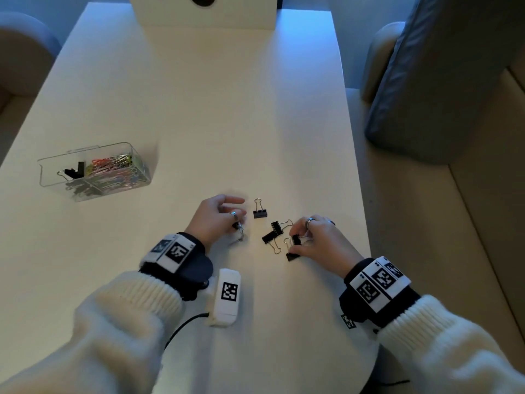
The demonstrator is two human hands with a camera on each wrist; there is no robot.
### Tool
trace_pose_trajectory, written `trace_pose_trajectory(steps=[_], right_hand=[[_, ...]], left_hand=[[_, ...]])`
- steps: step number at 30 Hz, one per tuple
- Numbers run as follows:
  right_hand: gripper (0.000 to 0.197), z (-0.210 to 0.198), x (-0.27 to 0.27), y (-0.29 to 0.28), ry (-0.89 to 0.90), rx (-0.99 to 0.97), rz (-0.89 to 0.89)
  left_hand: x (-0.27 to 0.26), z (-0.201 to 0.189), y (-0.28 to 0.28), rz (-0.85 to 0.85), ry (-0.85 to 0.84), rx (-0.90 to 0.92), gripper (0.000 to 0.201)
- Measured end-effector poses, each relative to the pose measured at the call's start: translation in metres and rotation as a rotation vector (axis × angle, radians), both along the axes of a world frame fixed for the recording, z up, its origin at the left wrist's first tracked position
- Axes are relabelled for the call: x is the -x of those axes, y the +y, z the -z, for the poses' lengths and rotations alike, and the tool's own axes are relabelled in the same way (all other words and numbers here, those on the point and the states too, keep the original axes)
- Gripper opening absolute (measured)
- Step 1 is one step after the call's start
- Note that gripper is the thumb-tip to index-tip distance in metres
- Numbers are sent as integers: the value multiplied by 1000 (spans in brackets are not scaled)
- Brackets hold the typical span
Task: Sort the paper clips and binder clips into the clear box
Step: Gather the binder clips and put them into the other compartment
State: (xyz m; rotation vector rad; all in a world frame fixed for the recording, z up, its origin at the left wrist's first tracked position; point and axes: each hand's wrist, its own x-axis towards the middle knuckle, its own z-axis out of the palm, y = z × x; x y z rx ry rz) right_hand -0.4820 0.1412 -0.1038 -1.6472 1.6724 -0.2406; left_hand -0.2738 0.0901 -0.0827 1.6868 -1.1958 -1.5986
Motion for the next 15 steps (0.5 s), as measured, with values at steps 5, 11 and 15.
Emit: trace_pose_trajectory(steps=[5,11,15], right_hand=[[21,-7,2,1,-83,-50,61],[20,-34,-17,1,-200,119,120],[23,-55,-53,0,-318,313,21]], left_hand=[[-14,-2,4,-117,321,-209,25],[-12,-1,11,-239,603,-480,28],[-3,-5,19,-116,716,-574,42]])
